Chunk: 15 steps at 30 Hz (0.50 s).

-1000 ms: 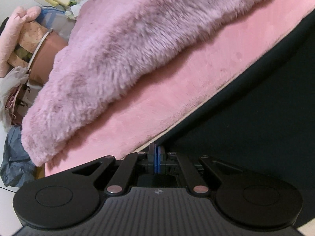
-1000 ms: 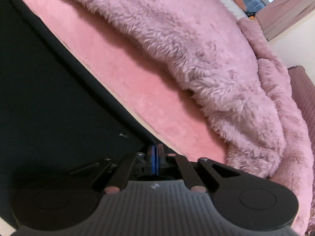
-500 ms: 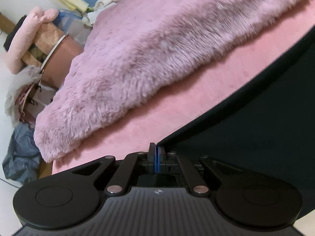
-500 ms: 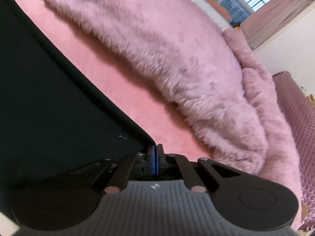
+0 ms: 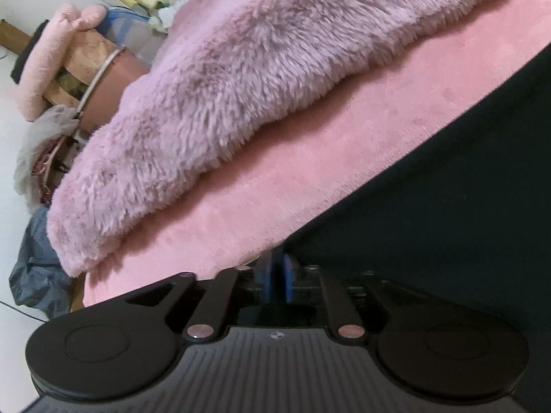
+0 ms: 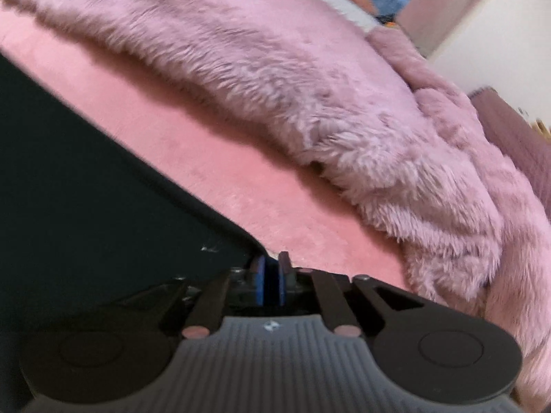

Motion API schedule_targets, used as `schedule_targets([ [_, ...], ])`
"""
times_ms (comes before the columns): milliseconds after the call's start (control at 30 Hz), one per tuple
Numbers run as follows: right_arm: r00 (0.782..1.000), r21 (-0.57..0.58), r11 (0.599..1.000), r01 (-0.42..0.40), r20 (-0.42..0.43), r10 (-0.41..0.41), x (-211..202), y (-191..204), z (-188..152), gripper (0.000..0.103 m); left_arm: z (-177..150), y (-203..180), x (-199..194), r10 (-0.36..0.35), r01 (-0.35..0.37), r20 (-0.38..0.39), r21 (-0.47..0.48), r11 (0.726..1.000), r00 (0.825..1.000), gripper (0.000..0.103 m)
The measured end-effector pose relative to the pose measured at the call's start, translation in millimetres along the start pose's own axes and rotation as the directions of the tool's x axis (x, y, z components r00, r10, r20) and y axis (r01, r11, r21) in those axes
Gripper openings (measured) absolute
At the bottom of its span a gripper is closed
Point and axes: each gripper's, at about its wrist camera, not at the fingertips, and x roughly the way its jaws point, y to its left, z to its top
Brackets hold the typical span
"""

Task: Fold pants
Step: 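Lift the pants hems with both tools and fold them over toward the waistband, then open both tools to release the folded hems and withdraw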

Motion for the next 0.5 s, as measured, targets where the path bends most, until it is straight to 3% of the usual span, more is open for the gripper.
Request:
schedule_targets([
  [33, 1.0, 0.021, 1.0, 0.002, 0.008, -0.002, -2.8, -2.8, -0.2, 0.015, -0.9, 2.4, -4.0, 0.007, -0.007, 0.009, -0.012, 1.0, 1.0, 0.034],
  [100, 0.999, 0.067, 0.998, 0.02, 0.03, -0.022, -14.6, -8.2, -0.5, 0.033, -2.4, 8.7, -19.0, 0.015, -0.012, 0.05, -0.056, 0.998, 0.999, 0.044],
  [133, 0.998, 0.097, 0.994, 0.045, 0.038, -0.049, -22.3, -10.7, -0.9, 0.059, -3.1, 11.9, -28.9, 0.01, -0.005, 0.07, -0.074, 0.997, 0.997, 0.046],
  [167, 0.996, 0.136, 0.989, 0.062, 0.058, -0.07, -31.7, -14.8, -3.6, 0.069, -4.0, 13.9, -38.1, 0.004, 0.003, 0.083, -0.085, 0.996, 0.997, 0.046],
  [300, 0.995, 0.358, 0.934, 0.024, 0.082, -0.057, -72.1, -40.4, -28.3, 0.065, -10.1, 16.0, -76.3, -0.092, 0.106, 0.113, -0.126, 0.986, 0.989, 0.045],
  [400, 0.997, 0.579, 0.814, -0.036, 0.082, -0.014, -99.7, -59.9, -64.4, 0.065, -21.2, 7.7, -101.3, -0.208, 0.231, 0.142, -0.173, 0.958, 0.968, 0.035],
  [500, 0.995, 0.784, 0.613, -0.099, 0.097, 0.037, -123.4, -67.8, -113.0, 0.065, -32.1, -3.3, -111.9, -0.288, 0.318, 0.162, -0.207, 0.925, 0.944, 0.028],
])
